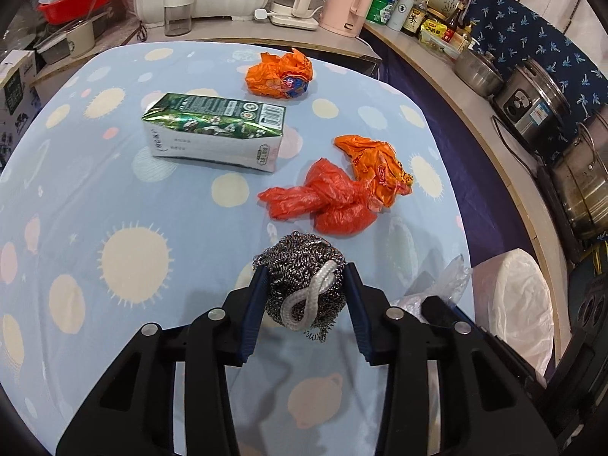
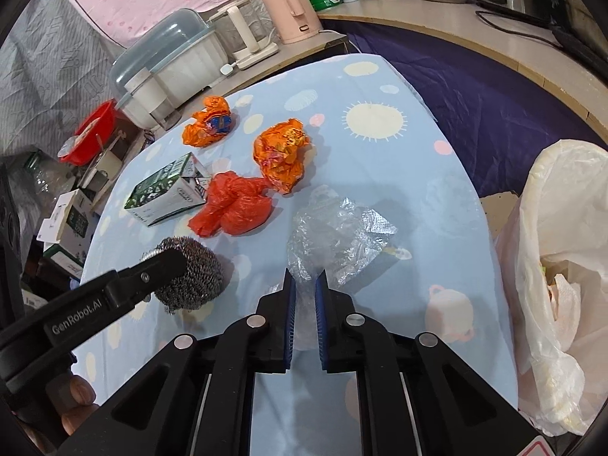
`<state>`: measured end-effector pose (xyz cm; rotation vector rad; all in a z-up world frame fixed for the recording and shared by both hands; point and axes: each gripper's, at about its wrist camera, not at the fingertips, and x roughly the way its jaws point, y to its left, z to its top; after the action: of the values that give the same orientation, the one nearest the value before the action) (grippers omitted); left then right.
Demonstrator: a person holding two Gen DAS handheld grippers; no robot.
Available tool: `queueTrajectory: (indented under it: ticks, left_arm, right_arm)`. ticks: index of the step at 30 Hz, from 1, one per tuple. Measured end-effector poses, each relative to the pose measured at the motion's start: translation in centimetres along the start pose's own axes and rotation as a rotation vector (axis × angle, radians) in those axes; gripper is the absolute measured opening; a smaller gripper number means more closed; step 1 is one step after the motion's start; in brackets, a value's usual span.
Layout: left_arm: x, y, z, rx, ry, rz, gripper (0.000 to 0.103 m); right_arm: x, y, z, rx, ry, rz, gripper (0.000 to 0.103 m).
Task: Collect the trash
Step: 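Grasp the steel wool scrubber with the left tool while the right tool grasps the clear plastic wrap, then carry the scrubber and plastic wrap over the bin and open both tools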
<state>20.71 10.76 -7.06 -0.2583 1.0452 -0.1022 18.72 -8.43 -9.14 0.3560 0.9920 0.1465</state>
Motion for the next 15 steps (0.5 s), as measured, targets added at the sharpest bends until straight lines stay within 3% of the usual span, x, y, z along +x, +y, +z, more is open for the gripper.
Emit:
queueTrajectory:
  ticks: [15]
  left_arm:
    - [-5.1, 0.6, -3.3, -0.010, -0.040, 0.005, 0.039]
  right_arm:
    - [-6.0, 0.8, -2.1, -0.030, -0.079, 0.021, 0.009]
